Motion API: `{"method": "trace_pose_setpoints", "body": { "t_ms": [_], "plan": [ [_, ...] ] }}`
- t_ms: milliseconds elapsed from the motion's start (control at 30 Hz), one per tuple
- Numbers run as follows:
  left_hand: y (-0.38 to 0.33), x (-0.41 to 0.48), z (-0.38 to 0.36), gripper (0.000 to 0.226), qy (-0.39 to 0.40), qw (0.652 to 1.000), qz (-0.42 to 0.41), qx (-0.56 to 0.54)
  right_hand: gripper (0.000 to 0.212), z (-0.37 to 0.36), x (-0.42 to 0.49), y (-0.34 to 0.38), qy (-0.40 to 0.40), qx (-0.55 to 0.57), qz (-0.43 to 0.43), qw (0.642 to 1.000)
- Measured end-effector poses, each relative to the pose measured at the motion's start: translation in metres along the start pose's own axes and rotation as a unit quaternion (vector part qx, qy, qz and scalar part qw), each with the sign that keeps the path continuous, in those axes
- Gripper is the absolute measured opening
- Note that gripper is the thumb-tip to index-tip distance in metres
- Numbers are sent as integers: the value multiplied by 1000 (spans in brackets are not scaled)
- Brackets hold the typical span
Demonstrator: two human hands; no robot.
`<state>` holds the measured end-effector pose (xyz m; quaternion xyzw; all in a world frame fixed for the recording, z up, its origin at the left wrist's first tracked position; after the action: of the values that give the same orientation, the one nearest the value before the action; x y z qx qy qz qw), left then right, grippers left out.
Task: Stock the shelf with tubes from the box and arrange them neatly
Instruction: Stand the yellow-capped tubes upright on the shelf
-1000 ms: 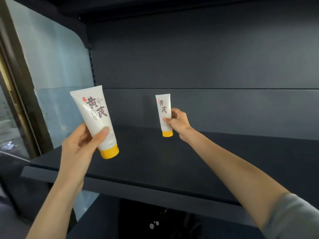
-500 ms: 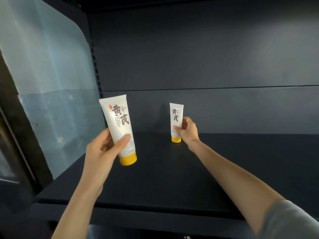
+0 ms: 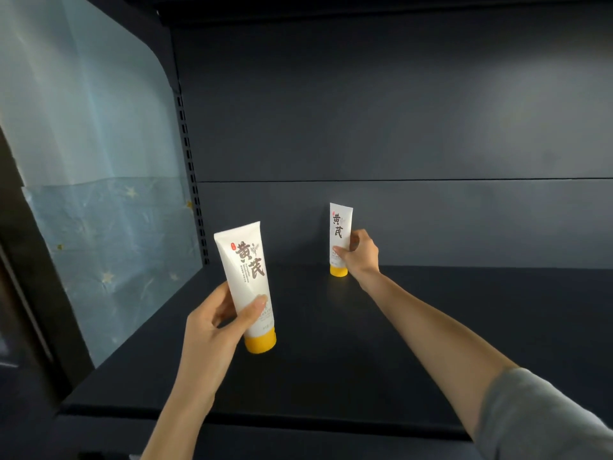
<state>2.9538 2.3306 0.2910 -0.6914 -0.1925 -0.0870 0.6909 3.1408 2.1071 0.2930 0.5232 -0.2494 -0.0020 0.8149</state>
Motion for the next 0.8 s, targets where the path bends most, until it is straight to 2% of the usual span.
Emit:
{"method": "trace_pose_setpoints", "body": {
  "t_ms": [200,333,467,533,633,700,800],
  "plan": [
    [-6,-1,-6,35,1,1000,-3,9,35,5,6,0,15,-30,-10,999],
    [-14,-6,-10,39,7,1000,-5,16,46,9,5,3,35,-30,-30,998],
    [-22,-9,-21,35,14,1000,-8,17,53,16,-7,11,26,24,-42,998],
    [-26,-9,-30,33,22,1000,-4,11,54,25,-17,20,37,98,-87,991],
    [-34,-3,-45,31,32,999,3,0,45,49,-40,39,121,241,-138,953],
    [-39,3,-56,31,36,999,7,-3,41,71,-61,47,201,283,-104,932],
    [-47,11,-73,31,61,998,14,-13,50,103,-89,53,299,281,-22,912]
  ]
}}
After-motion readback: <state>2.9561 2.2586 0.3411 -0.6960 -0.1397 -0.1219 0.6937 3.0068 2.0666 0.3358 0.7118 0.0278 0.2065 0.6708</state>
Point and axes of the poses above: each hand's wrist, its own x-axis towards the middle knuckle, its own z-axis out of the back of the hand, y = z × x, the point moved 1 cm from there along x, towards the middle knuckle, and after that the axes turned 6 degrees about z, right-handed, at the moved point
